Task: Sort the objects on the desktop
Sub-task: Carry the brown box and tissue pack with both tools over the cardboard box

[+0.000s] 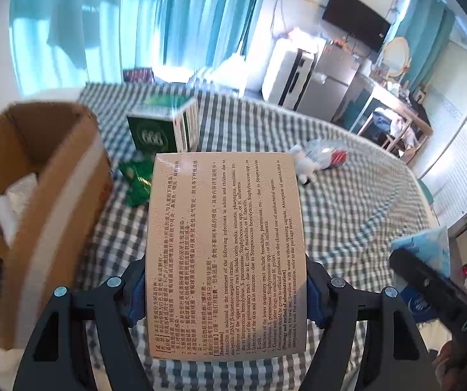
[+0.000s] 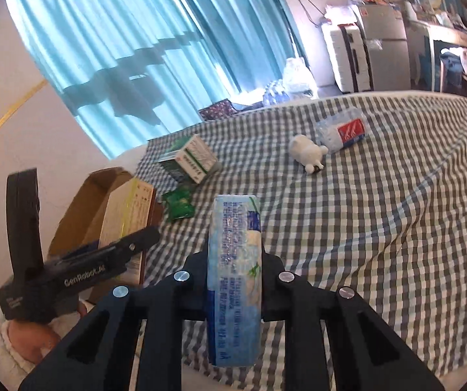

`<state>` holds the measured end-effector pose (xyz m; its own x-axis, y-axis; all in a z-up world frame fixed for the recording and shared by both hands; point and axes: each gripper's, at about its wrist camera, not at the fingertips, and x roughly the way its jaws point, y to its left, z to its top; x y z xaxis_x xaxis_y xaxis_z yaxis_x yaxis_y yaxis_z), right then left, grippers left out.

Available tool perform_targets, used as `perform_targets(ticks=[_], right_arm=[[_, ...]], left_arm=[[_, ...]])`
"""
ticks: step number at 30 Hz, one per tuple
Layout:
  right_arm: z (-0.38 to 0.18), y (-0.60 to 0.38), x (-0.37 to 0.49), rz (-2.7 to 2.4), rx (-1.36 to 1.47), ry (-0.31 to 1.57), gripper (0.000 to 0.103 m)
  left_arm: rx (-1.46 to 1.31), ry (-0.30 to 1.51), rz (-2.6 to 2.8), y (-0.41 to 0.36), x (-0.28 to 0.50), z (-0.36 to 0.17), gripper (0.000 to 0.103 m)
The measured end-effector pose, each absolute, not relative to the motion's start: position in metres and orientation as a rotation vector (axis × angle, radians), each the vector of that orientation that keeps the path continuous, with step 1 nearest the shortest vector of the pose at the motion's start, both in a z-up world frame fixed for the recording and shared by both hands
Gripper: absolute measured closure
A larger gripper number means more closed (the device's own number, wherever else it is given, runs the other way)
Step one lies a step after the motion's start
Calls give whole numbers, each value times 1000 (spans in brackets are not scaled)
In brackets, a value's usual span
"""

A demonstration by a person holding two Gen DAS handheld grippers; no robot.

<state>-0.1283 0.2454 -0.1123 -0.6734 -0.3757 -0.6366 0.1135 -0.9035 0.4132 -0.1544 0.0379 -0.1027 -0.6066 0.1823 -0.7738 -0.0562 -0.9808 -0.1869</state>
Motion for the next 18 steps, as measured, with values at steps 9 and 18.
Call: perform_targets(ticks=[9, 18], right_arm=[[-49, 198, -88, -2576, 945, -381, 84], [-26, 111, -114, -2401, 901, -313, 83]], left_arm=[[-1140, -197, 2847, -4, -118, -35, 28], [-1106, -267, 3041, -107, -103, -8, 28]])
